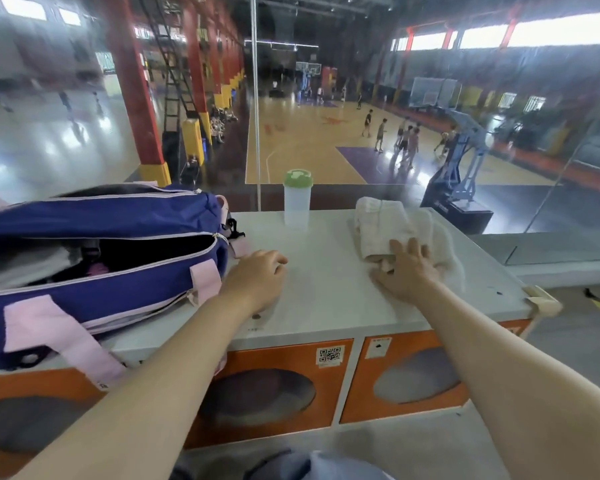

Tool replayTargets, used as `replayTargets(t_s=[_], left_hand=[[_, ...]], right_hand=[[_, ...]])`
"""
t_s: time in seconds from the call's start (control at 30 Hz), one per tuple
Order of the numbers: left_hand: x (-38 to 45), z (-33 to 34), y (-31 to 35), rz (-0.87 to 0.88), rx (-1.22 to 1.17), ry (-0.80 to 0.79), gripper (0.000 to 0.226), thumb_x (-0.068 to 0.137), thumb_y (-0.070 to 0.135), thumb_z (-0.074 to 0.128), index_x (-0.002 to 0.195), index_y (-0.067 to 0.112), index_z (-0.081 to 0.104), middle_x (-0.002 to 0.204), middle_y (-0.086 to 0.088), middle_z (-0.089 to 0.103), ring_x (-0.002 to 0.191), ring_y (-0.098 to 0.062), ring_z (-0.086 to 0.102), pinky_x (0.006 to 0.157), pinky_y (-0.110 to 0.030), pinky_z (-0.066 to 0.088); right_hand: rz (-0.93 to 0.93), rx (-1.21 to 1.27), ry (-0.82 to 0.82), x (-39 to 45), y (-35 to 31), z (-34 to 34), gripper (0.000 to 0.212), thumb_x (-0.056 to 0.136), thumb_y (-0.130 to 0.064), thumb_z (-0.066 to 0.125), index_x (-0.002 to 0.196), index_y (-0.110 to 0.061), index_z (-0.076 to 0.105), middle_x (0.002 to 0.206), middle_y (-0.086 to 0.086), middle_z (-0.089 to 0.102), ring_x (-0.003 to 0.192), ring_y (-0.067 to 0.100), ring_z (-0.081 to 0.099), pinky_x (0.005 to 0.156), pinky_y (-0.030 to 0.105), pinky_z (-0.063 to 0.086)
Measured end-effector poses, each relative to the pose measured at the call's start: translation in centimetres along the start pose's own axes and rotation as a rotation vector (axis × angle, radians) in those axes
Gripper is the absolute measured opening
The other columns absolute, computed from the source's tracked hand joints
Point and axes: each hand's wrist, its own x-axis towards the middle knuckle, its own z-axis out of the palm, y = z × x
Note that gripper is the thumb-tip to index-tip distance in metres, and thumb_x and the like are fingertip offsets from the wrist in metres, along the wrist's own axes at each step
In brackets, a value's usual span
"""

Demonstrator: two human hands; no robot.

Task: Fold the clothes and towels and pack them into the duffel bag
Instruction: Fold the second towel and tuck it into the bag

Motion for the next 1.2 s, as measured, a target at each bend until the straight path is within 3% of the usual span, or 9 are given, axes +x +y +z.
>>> replayTargets(t_s=[0.1, 0.33, 0.47, 0.6, 0.7, 0.8, 0.93, 1.07, 1.2], left_hand=[[0.2, 0.5, 0.5, -0.002, -0.021, -0.020, 0.038, 0.099, 0.028, 0.035, 0.131, 0.021, 0.055, 0.139, 0.001, 0.052, 0.127, -0.019, 0.046, 0.105, -0.038, 0.039], [-0.2, 0.6, 0.3, -0.017, -0.045, -0.052, 0.038, 0.098, 0.029, 0.036, 0.131, 0.021, 0.055, 0.138, 0.001, 0.052, 0.125, -0.018, 0.046, 0.105, -0.040, 0.039], [-0.6, 0.3, 0.1, -0.027, -0.051, -0.068, 0.037, 0.098, 0.030, 0.039, 0.131, 0.023, 0.053, 0.139, 0.002, 0.051, 0.127, -0.018, 0.045, 0.107, -0.040, 0.038], [-1.0, -0.3, 0.3, -0.010, -0.047, -0.083, 0.038, 0.097, 0.028, 0.043, 0.133, 0.024, 0.052, 0.142, 0.002, 0.048, 0.130, -0.018, 0.043, 0.108, -0.038, 0.037], [-1.1, -0.7, 0.7, 0.001, -0.092, -0.083, 0.039, 0.096, 0.025, 0.046, 0.135, 0.024, 0.050, 0.145, 0.001, 0.045, 0.127, -0.020, 0.047, 0.099, -0.034, 0.044], [-1.2, -0.7, 1.0, 0.005, -0.229, -0.059, 0.044, 0.096, 0.026, 0.050, 0.140, 0.023, 0.045, 0.146, 0.003, 0.044, 0.125, -0.021, 0.050, 0.087, -0.027, 0.040], [-1.1, -0.6, 1.5, -0.025, -0.556, 0.015, 0.056, 0.093, 0.031, 0.060, 0.143, 0.020, 0.037, 0.143, -0.002, 0.047, 0.128, -0.019, 0.047, 0.099, -0.027, 0.038], [-1.2, -1.0, 1.6, 0.000, -0.718, 0.020, 0.064, 0.090, 0.037, 0.064, 0.145, 0.021, 0.036, 0.141, 0.001, 0.045, 0.128, -0.017, 0.046, 0.104, -0.031, 0.039], [-1.6, -1.8, 1.2, 0.060, -0.845, -0.064, 0.076, 0.087, 0.049, 0.064, 0.151, 0.031, 0.026, 0.150, 0.008, 0.038, 0.133, -0.013, 0.042, 0.108, -0.036, 0.040]], right_hand=[[0.001, 0.028, -0.022, -0.1, -0.2, 1.7, 0.072, 0.083, -0.073, 0.036, 0.141, -0.031, 0.029, 0.153, 0.004, 0.017, 0.141, 0.033, 0.016, 0.109, 0.060, 0.021], [-0.077, -0.035, 0.225, -1.5, -1.6, 1.2, 0.031, 0.097, -0.039, 0.037, 0.122, -0.024, 0.045, 0.128, 0.004, 0.051, 0.116, 0.031, 0.048, 0.085, 0.043, 0.047], [-0.085, -0.010, 0.164, -2.1, -2.5, 0.1, 0.032, 0.094, -0.038, 0.042, 0.123, -0.025, 0.046, 0.120, 0.003, 0.055, 0.107, 0.028, 0.054, 0.070, 0.034, 0.043], [-0.015, 0.276, 0.005, -2.1, -3.9, -2.5, 0.015, 0.090, -0.032, 0.045, 0.100, -0.023, 0.051, 0.096, 0.005, 0.063, 0.069, 0.019, 0.058, 0.051, 0.027, 0.045], [-0.029, 0.421, -0.028, -3.0, -5.6, -5.1, 0.023, 0.083, -0.029, 0.043, 0.095, -0.017, 0.059, 0.080, 0.003, 0.062, 0.062, 0.019, 0.058, 0.055, 0.029, 0.050], [-0.052, 0.597, -0.121, -4.7, -7.4, -7.1, 0.009, 0.085, -0.017, 0.047, 0.090, -0.011, 0.052, 0.072, 0.004, 0.054, 0.055, 0.019, 0.049, 0.048, 0.023, 0.036], [-0.088, 0.828, -0.229, -6.5, -10.0, -8.1, 0.021, 0.076, -0.017, 0.055, 0.096, -0.011, 0.056, 0.084, 0.009, 0.060, 0.070, 0.023, 0.057, 0.061, 0.030, 0.045], [-0.079, 0.965, -0.343, -8.1, -12.7, -8.4, 0.005, 0.081, -0.017, 0.054, 0.085, -0.014, 0.055, 0.079, 0.010, 0.056, 0.073, 0.024, 0.053, 0.069, 0.035, 0.043], [-0.060, 1.202, -0.346, -8.5, -14.1, -8.2, 0.023, 0.089, -0.027, 0.054, 0.094, -0.008, 0.067, 0.070, 0.006, 0.066, 0.061, 0.019, 0.062, 0.057, 0.022, 0.044]])
